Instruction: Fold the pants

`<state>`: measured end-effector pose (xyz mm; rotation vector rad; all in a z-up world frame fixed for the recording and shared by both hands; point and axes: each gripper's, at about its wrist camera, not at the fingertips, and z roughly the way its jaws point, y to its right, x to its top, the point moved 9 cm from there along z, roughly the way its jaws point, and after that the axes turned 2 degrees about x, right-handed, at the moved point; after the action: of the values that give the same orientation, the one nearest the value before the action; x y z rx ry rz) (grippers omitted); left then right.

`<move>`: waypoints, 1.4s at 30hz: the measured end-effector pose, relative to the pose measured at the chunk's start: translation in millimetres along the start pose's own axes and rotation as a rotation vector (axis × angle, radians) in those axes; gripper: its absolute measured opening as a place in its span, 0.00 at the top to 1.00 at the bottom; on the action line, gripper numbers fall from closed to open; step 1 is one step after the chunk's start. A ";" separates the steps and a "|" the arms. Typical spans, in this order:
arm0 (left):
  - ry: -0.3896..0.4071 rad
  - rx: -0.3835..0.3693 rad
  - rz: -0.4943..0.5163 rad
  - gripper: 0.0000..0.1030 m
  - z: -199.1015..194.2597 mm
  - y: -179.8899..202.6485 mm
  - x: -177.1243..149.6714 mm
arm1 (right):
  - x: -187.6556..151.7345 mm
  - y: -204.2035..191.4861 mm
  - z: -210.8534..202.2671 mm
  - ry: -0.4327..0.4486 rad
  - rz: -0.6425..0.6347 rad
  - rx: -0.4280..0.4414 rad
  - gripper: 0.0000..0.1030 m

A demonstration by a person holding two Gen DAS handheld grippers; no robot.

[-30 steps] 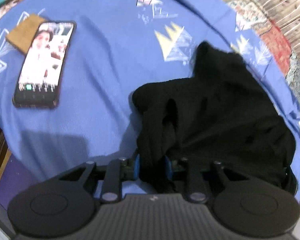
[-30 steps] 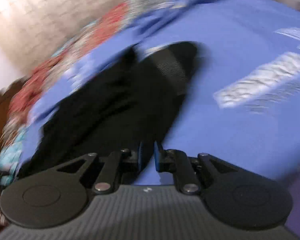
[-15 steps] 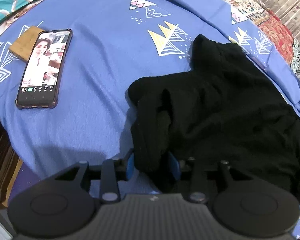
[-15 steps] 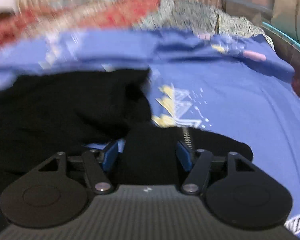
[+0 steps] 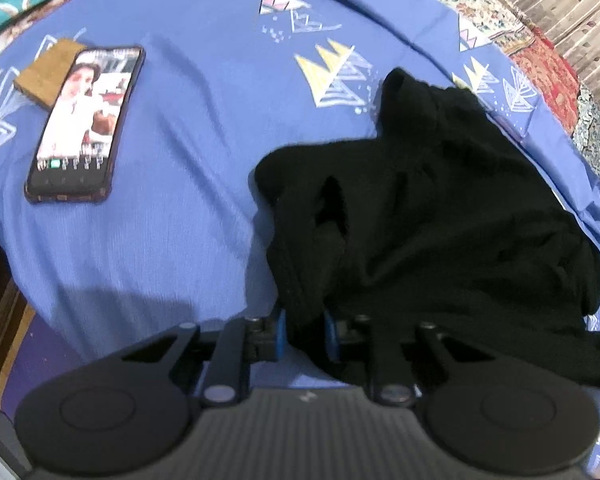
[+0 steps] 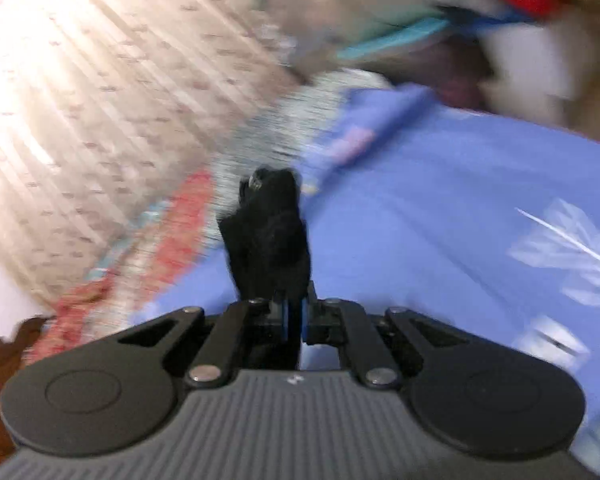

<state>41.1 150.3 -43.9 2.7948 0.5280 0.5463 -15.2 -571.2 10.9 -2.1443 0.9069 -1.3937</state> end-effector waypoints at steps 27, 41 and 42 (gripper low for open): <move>0.216 -0.033 0.247 0.25 48.6 104.8 157.3 | -70.8 -74.6 178.7 -0.283 -0.078 -0.008 0.63; 0.248 -0.039 0.211 0.85 70.7 126.0 170.1 | -5.9 -132.4 150.5 0.019 -0.266 0.002 0.94; 0.269 -0.053 0.179 0.85 56.7 114.9 171.5 | 23.1 -134.8 124.7 0.148 -0.288 -0.001 0.94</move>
<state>246.7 104.3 -6.3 2.7492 0.3081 0.9684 144.6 -493.9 63.3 -2.2648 0.6670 -1.7085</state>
